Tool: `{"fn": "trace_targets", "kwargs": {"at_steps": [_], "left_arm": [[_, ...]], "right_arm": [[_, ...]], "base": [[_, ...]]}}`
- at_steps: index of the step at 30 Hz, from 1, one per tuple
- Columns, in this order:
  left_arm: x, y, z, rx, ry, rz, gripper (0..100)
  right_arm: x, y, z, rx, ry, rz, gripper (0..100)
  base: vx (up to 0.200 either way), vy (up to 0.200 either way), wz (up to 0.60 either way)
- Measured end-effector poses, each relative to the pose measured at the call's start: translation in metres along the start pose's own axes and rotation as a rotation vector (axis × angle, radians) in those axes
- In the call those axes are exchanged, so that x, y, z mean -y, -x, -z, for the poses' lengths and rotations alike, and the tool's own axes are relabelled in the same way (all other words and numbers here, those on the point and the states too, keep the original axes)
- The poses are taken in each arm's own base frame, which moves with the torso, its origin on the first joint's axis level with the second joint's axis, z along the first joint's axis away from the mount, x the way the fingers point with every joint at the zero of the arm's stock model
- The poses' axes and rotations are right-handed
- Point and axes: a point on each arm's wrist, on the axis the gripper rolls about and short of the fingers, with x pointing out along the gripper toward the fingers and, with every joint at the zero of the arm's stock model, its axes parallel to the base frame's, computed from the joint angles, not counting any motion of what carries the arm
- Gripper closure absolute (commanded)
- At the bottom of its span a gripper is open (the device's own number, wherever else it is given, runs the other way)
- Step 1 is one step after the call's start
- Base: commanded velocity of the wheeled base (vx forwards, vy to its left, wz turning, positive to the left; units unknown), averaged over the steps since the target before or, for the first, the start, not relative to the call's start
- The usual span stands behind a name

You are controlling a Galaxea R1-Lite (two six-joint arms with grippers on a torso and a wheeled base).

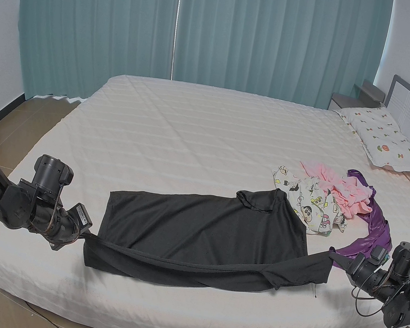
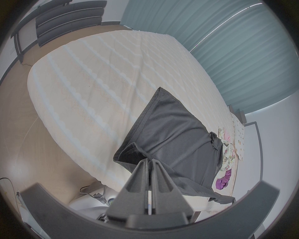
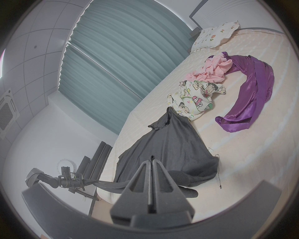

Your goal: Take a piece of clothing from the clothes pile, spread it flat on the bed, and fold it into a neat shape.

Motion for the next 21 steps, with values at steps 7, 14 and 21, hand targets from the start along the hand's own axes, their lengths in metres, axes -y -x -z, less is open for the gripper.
{"fn": "trace_targets", "kwargs": {"at_steps": [7, 14, 21], "left_arm": [[-0.006, 0.009, 0.007, -0.016, -0.005, 0.002, 100], [-0.009, 0.02, 0.01, -0.034, -0.001, 0.039, 100], [-0.011, 0.024, 0.013, -0.049, 0.0, 0.05, 100]], "right_arm": [[0.0, 0.003, 0.002, -0.021, 0.006, -0.018, 100], [-0.001, 0.016, 0.004, -0.084, 0.033, -0.1, 100], [0.002, 0.028, 0.003, -0.089, 0.054, -0.115, 100]], "base": [[0.0, 0.0, 0.0], [0.0, 0.0, 0.0], [0.0, 0.0, 0.0]]}}
